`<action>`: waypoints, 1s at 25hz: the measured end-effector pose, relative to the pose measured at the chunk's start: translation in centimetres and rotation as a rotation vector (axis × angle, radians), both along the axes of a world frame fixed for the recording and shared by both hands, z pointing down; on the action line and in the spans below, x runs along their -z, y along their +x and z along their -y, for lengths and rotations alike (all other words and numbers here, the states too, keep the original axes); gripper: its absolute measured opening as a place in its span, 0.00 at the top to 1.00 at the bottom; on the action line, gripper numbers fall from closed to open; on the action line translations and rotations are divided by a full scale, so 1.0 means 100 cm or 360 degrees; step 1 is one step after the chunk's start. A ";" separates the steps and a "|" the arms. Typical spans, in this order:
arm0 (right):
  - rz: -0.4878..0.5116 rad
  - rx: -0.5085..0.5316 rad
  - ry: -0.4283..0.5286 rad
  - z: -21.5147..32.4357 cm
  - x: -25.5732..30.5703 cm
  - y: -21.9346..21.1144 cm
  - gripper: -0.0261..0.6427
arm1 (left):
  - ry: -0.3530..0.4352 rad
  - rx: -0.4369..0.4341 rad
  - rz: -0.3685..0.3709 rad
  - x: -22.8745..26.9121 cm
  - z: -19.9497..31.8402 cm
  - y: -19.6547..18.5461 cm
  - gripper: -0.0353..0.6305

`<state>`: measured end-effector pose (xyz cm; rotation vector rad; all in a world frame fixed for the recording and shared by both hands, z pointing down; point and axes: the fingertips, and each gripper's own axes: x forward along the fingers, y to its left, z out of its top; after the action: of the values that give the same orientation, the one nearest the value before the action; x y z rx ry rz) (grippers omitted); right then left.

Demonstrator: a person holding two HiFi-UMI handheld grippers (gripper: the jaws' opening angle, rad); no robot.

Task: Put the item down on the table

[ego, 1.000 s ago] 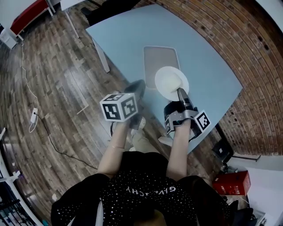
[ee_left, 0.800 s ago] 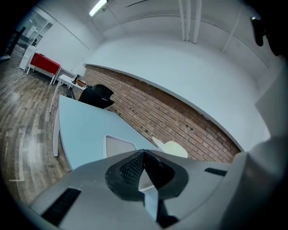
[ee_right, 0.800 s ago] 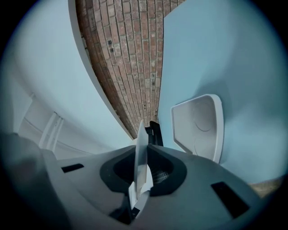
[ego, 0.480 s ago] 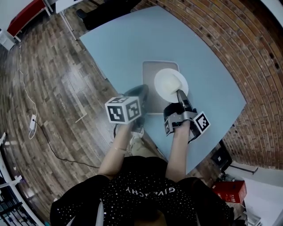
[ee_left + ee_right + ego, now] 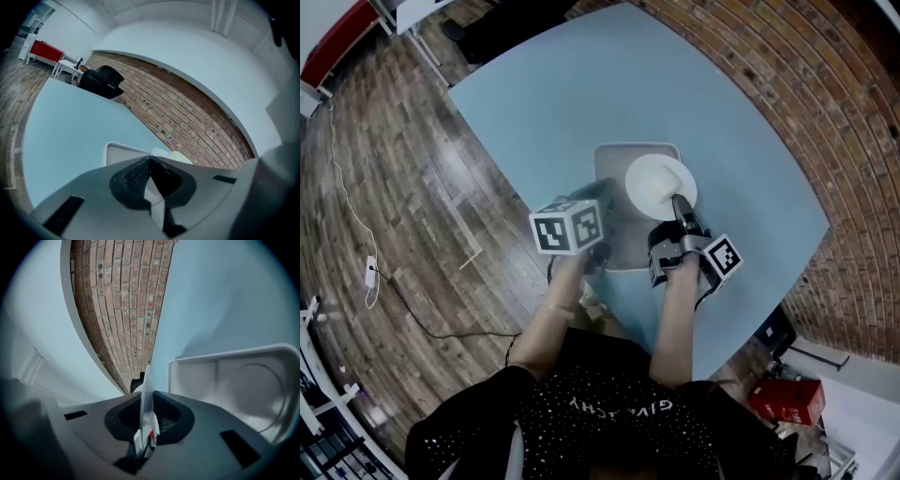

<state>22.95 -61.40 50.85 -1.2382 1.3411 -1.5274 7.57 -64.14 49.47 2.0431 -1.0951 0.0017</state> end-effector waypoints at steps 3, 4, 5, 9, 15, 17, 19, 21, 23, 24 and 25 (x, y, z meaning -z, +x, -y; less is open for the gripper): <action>-0.0056 0.0020 -0.0067 0.012 -0.020 -0.006 0.91 | -0.0045 0.0011 0.0001 -0.009 0.008 -0.005 0.93; -0.0070 0.0030 -0.0084 0.014 -0.025 -0.009 0.91 | -0.0060 0.0011 0.0001 -0.012 0.009 -0.007 0.93; -0.0087 0.0040 -0.0103 0.015 -0.030 -0.013 0.91 | -0.0071 0.0010 0.0000 -0.013 0.010 -0.009 0.93; -0.0125 0.0058 -0.0181 0.030 -0.041 -0.025 0.91 | -0.0078 -0.0012 -0.0019 -0.007 0.019 -0.014 0.93; -0.0302 0.0107 -0.0350 0.044 -0.056 -0.036 0.91 | -0.0052 -0.0042 -0.0087 0.012 0.030 -0.015 0.93; -0.0291 0.0099 -0.0361 0.048 -0.060 -0.037 0.91 | -0.0046 -0.0047 -0.0098 0.015 0.034 -0.017 0.93; -0.0329 0.0099 -0.0393 0.052 -0.064 -0.038 0.91 | -0.0042 -0.0042 -0.0103 0.017 0.039 -0.021 0.93; -0.0501 0.0129 -0.0470 0.052 -0.070 -0.037 0.91 | -0.0041 -0.0042 -0.0111 0.018 0.042 -0.026 0.93; -0.0830 0.0191 -0.0560 0.050 -0.073 -0.035 0.90 | -0.0036 -0.0042 -0.0130 0.021 0.046 -0.031 0.93; -0.1010 0.0218 -0.0588 0.051 -0.072 -0.033 0.89 | -0.0031 -0.0041 -0.0141 0.023 0.048 -0.033 0.93; -0.1167 0.0236 -0.0596 0.051 -0.069 -0.031 0.83 | -0.0026 -0.0042 -0.0149 0.024 0.049 -0.034 0.93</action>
<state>19.80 -66.51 57.75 -2.1168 1.6623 -1.5309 4.20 -69.05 47.10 2.0221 -1.0071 -0.0708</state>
